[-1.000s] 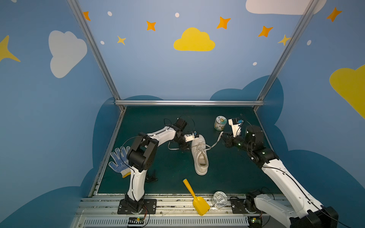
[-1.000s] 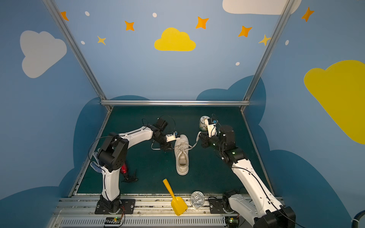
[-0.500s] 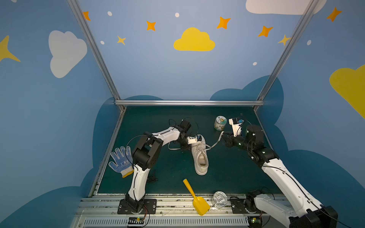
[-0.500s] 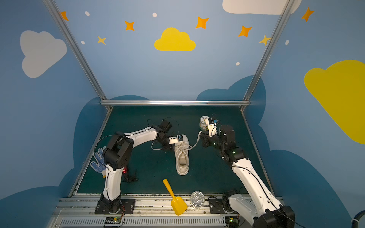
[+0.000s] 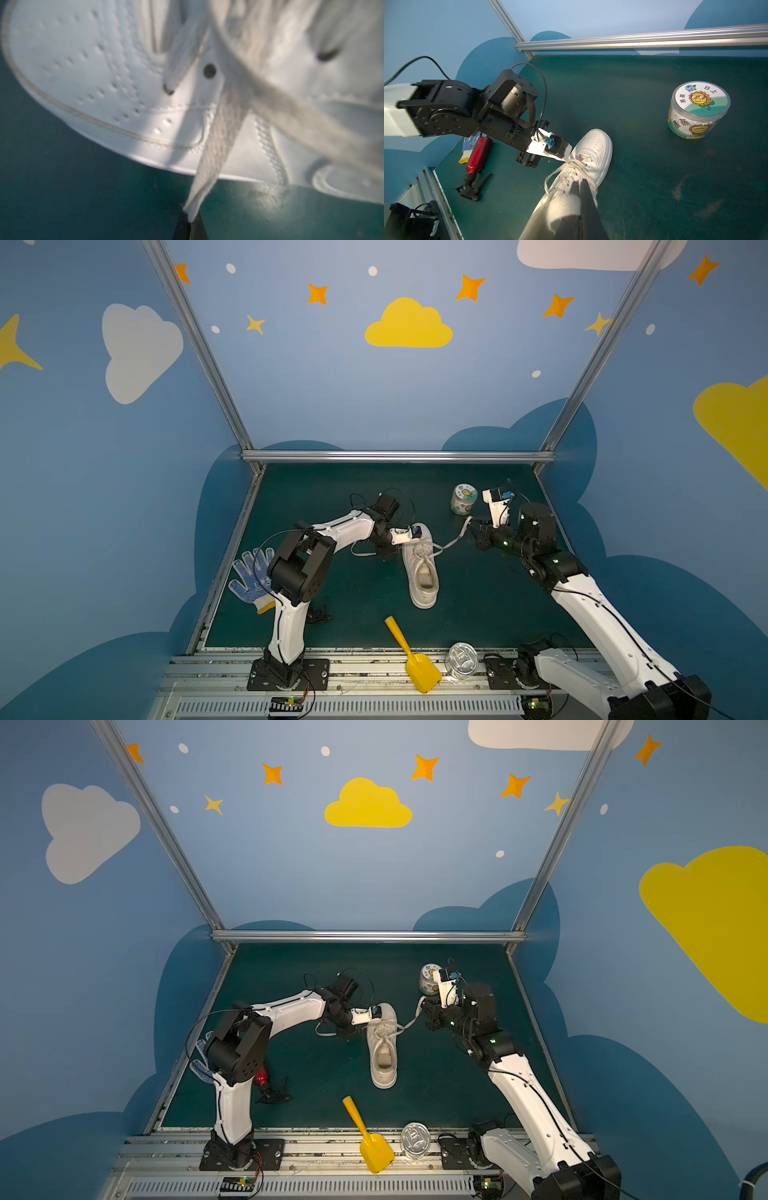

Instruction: Tie the shoes

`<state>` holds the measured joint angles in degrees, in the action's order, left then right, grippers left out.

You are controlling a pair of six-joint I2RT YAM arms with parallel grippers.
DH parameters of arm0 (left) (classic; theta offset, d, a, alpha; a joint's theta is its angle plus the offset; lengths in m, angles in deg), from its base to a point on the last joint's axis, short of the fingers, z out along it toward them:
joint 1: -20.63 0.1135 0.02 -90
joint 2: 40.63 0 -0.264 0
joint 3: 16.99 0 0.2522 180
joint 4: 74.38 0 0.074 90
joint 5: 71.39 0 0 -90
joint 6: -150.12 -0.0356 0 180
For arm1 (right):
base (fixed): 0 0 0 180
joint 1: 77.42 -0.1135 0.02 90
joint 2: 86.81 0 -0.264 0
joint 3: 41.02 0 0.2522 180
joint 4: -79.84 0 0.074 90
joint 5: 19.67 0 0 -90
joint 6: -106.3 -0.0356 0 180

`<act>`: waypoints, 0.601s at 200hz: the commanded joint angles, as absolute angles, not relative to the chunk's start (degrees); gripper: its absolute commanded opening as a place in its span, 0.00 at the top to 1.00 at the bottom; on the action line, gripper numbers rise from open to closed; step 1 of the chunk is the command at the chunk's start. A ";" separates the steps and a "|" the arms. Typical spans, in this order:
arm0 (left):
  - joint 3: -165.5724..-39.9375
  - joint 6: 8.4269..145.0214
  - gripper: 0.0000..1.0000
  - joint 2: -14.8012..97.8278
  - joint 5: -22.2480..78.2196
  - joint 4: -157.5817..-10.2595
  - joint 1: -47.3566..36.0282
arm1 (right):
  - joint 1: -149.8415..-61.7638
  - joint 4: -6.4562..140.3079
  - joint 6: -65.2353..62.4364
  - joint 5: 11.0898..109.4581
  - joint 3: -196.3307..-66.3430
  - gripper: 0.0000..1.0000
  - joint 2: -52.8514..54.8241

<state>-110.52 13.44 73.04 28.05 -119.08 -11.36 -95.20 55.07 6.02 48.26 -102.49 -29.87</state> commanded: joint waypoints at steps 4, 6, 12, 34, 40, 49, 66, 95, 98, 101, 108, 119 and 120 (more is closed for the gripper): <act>-109.67 15.25 0.97 66.87 23.81 -119.99 -10.93 | -94.84 54.52 6.17 49.68 -103.58 1.00 -32.26; -109.57 15.33 0.97 66.49 23.56 -120.08 -10.93 | -94.76 54.42 6.12 49.89 -103.61 1.00 -32.37; -109.30 15.64 0.97 65.44 22.72 -120.36 -10.85 | -94.75 54.22 6.13 50.41 -103.56 1.00 -32.69; -108.98 16.75 0.97 62.32 19.56 -122.22 -10.84 | -94.31 53.60 5.97 52.47 -103.30 1.00 -33.84; -108.98 17.11 0.97 61.38 18.65 -122.86 -10.86 | -94.13 53.22 5.84 53.14 -103.35 1.00 -34.18; -108.90 17.44 0.97 60.16 17.16 -124.08 -10.84 | -93.92 52.21 5.78 54.13 -103.30 1.00 -34.79; -108.31 18.24 0.97 57.57 14.43 -125.55 -10.85 | -93.40 50.85 5.78 56.01 -102.89 1.00 -36.52; -106.16 19.74 0.97 53.11 10.73 -127.03 -10.67 | -92.41 48.44 6.16 57.52 -102.09 1.00 -39.34; -105.90 20.02 0.97 52.69 10.37 -127.11 -10.65 | -92.30 48.01 6.11 57.76 -102.11 1.00 -39.55; -105.64 20.22 0.97 52.20 10.09 -127.18 -10.66 | -92.20 47.52 6.20 58.01 -102.05 1.00 -39.75; -105.02 20.63 0.97 51.09 9.47 -127.27 -10.58 | -91.90 46.55 6.19 58.81 -101.86 1.00 -40.27; -103.84 20.85 0.97 49.36 8.66 -127.25 -10.49 | -91.28 45.26 6.20 60.27 -101.45 1.00 -40.96; -103.73 20.79 0.97 49.24 8.58 -127.25 -10.49 | -91.25 45.12 6.24 60.47 -101.36 1.00 -41.04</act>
<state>-105.58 18.73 52.93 12.11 -124.78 -10.88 -92.25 49.52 6.02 56.68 -102.44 -39.31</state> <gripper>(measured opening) 0.047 0.046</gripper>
